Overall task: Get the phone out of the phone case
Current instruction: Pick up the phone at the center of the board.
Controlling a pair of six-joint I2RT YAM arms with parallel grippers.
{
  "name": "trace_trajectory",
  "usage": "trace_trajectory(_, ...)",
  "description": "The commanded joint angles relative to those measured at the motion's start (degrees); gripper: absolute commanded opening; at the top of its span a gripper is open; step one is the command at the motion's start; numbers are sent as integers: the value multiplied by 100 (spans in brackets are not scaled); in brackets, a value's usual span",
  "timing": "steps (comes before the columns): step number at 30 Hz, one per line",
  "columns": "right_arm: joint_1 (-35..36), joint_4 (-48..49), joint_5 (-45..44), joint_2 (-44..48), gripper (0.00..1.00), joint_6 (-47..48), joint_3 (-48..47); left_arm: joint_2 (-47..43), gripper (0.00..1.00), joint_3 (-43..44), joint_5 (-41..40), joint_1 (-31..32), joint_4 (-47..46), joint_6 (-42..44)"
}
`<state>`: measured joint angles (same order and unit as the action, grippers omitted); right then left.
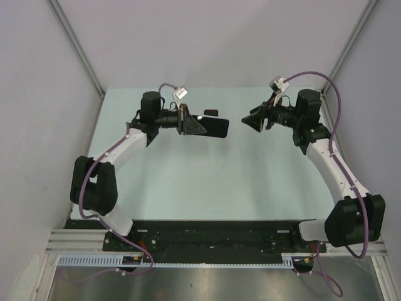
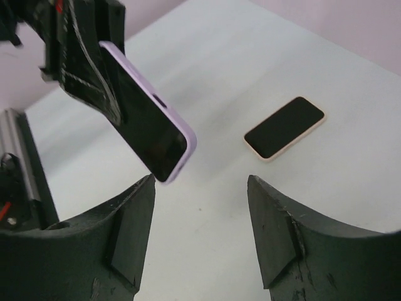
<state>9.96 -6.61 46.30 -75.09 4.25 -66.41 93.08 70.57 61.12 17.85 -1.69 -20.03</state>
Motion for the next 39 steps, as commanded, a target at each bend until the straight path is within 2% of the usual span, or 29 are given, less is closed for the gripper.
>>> trace_trajectory(1,-274,1767,898,-67,64,-1847,189,-79,0,-429,191,122,-2167,-1380)
trace_trajectory(3,-380,2371,880,-50,65,-2418,444,-62,0,-710,146,158,-2509,-1695)
trace_trajectory(6,-415,2874,828,-76,64,-2859,664,8,0,-1193,58,175,-4228,-2635)
trace_trajectory(7,-416,2928,819,-120,64,-2921,673,43,0,-1255,-3,210,-4547,-3029)
trace_trajectory(13,-442,3543,924,-348,64,-3588,752,342,0,-1686,-302,465,-6516,-4199)
trace_trajectory(14,-442,3849,907,-340,63,-3720,822,369,0,-1887,-459,491,-6832,-4367)
trace_trajectory(15,-451,4034,889,-331,63,-3991,997,404,0,-1993,-539,509,-7592,-4560)
trace_trajectory(18,-494,4712,758,-199,61,-4397,1297,509,0,-2257,-830,544,-8327,-5001)
trace_trajectory(25,-460,5433,389,117,59,-4767,2044,475,0,-2468,-1032,720,-8373,-4940)
trace_trajectory(29,-346,5889,379,21,54,-5030,2264,439,0,-2539,-1076,790,-8400,-4870)
trace_trajectory(39,24,5812,441,-164,54,-4846,2273,316,0,-2671,-1147,799,-8698,-4870)
